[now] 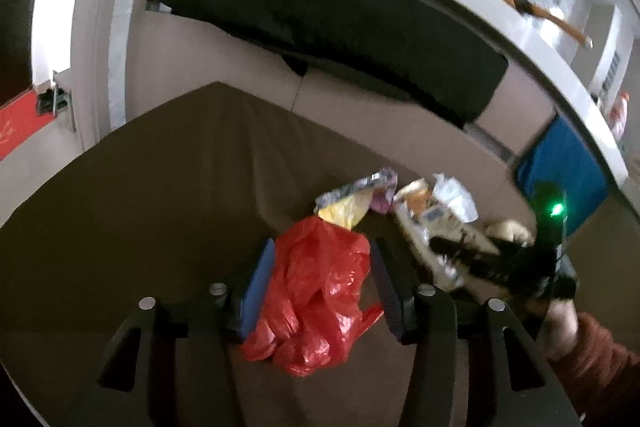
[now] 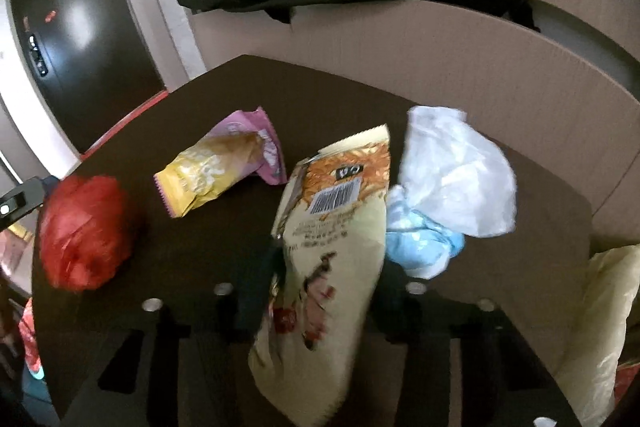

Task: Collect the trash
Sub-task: 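Grasp the red plastic bag with the left tool while the right tool grasps the white tissue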

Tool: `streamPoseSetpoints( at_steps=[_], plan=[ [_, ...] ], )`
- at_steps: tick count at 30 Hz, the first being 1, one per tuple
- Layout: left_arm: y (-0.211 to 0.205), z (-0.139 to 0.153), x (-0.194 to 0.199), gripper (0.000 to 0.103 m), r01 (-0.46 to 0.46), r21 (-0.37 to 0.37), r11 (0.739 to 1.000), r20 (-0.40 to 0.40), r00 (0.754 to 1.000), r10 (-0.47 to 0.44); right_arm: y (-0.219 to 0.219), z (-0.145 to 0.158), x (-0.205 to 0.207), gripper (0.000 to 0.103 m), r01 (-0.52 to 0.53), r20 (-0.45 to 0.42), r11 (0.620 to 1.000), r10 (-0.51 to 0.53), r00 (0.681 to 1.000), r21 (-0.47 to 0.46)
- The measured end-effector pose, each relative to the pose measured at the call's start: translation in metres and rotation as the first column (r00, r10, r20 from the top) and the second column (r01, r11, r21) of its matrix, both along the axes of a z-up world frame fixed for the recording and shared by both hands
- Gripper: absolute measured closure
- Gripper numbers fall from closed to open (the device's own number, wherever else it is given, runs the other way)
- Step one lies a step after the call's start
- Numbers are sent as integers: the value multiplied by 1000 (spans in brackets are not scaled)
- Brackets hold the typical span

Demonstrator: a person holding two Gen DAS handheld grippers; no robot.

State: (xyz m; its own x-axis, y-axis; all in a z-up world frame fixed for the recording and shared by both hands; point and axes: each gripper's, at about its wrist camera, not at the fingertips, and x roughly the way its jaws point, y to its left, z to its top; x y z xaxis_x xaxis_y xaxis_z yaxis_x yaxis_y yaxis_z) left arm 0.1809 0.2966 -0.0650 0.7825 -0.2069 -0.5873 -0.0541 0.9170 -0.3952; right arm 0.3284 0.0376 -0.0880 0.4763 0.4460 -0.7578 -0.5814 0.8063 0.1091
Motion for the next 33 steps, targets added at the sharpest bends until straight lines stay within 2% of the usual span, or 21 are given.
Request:
streamPoseSetpoints(
  at_steps=[2, 5, 10, 14, 16, 18, 21, 24, 26, 29, 31, 33],
  plan=[
    [-1, -4, -1, 51, 9, 30, 999, -20, 1000, -8, -7, 1, -5, 78, -9, -2, 1000, 9, 1000, -1],
    [-3, -15, 1, 49, 11, 75, 997, -67, 998, -6, -19, 2, -13, 81, -12, -11, 1000, 12, 1000, -1],
    [1, -26, 8, 45, 9, -5, 1000, -100, 995, -9, -31, 3, -24, 80, -13, -38, 1000, 13, 999, 13],
    [-4, -27, 15, 45, -6, -16, 1000, -115, 993, 4, -35, 6, -34, 77, -28, -19, 999, 29, 999, 30],
    [-5, -25, 16, 46, -22, -21, 1000, -120, 993, 19, -35, 10, -37, 64, -32, 4, 999, 32, 999, 26],
    [-5, -24, 17, 49, -33, -43, 999, -121, 992, 28, -36, 14, -39, 61, -29, 27, 999, 29, 999, 27],
    [-6, -22, 18, 56, -32, -51, 998, -118, 993, 26, -41, 25, -42, 59, -72, 47, 993, 68, 997, 91],
    [-9, -17, 18, 62, -27, -45, 999, -101, 995, 22, -44, 38, -46, 57, -159, 52, 969, 151, 987, 188],
    [-11, -12, 17, 62, -30, -43, 999, -79, 997, 27, -44, 47, -49, 56, -175, 90, 965, 160, 983, 195],
    [-11, -6, 16, 64, -38, -28, 999, -53, 998, 37, -44, 56, -50, 56, -111, 171, 986, 88, 981, 128],
    [-11, -5, 15, 65, -39, -23, 999, -49, 998, 38, -45, 55, -44, 54, 4, 225, 999, -13, 974, 39],
    [-11, -5, 15, 65, -34, -22, 999, -52, 998, 33, -48, 47, -31, 54, 114, 226, 993, -106, 968, -21]
  ],
)
